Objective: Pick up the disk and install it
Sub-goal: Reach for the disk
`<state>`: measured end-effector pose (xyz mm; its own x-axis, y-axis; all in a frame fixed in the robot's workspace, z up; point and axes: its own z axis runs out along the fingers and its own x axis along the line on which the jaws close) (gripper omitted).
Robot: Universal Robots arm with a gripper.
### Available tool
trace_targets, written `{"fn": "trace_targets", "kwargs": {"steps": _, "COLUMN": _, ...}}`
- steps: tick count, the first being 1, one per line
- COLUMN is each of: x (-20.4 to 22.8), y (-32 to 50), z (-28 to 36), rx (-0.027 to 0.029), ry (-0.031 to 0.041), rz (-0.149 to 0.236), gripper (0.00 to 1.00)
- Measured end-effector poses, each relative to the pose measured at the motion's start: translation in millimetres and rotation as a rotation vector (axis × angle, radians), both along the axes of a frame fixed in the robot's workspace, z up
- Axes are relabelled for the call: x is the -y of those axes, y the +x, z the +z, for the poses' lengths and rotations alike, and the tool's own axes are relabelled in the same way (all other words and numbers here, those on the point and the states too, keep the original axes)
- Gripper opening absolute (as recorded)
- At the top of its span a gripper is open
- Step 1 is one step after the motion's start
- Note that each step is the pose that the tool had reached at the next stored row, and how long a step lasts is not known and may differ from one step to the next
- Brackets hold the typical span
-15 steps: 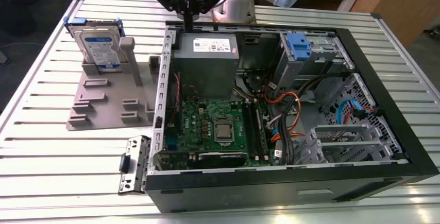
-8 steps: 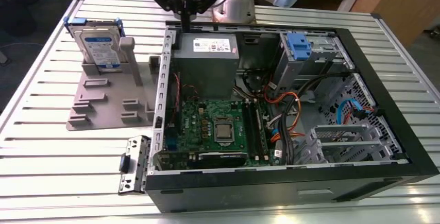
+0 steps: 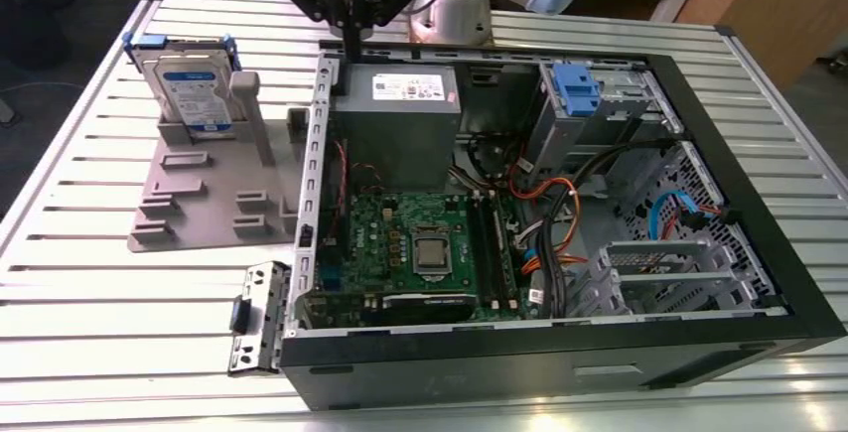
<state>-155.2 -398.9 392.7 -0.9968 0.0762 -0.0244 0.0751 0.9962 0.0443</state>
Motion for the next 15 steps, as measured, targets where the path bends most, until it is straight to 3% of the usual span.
{"fn": "trace_targets", "kwargs": {"steps": 15, "x": 0.0, "y": -8.4, "z": -0.3, "rx": 0.0000, "ry": 0.0001, "rz": 0.000, "gripper": 0.10}}
